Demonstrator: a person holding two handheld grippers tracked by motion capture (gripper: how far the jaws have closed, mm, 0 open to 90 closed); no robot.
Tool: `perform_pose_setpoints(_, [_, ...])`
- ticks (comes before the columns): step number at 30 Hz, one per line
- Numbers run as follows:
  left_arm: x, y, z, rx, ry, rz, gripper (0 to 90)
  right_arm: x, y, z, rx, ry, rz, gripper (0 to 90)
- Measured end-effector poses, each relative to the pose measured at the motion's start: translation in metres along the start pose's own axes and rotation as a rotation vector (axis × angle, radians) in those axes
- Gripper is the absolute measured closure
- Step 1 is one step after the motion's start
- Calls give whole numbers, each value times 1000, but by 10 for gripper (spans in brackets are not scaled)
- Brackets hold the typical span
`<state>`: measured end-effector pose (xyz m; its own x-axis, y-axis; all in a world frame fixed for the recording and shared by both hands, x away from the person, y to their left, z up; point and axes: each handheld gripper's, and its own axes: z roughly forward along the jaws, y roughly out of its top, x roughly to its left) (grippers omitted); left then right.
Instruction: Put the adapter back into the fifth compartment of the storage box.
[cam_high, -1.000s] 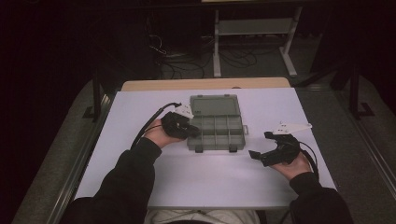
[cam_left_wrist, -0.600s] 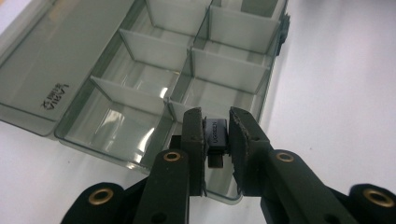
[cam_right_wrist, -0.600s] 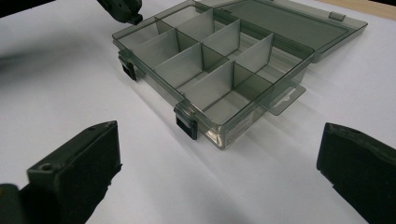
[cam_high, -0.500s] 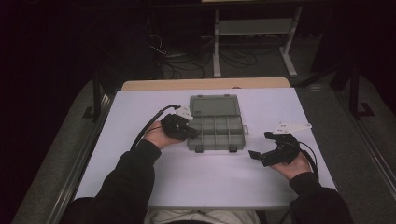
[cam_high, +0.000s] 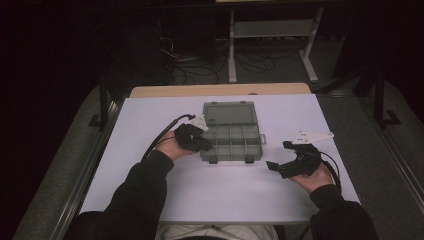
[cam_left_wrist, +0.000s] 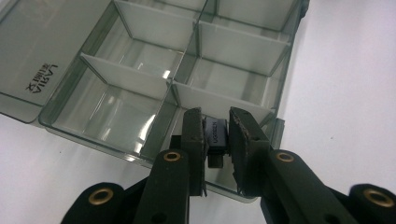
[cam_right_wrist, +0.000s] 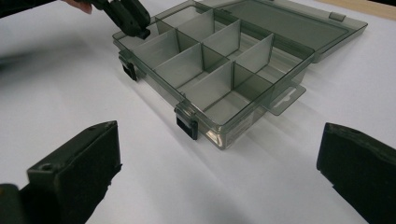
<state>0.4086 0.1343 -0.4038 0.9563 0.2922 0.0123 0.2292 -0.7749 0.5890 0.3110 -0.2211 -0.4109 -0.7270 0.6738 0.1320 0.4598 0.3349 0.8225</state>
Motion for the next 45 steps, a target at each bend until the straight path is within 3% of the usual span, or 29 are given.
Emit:
perform_pose_setpoints(18, [2,0,10,31,-22,-23,731,1,0,0,3,3,-1,0])
perform_pose_setpoints(36, [-1,-1,-13,-50,-43,-37,569,1,-1,-1,0,3,3,0])
perform_pose_setpoints(45, [-6,-1,-32,-132,-54,-28,456,1,0,-1,-1,4,3,0])
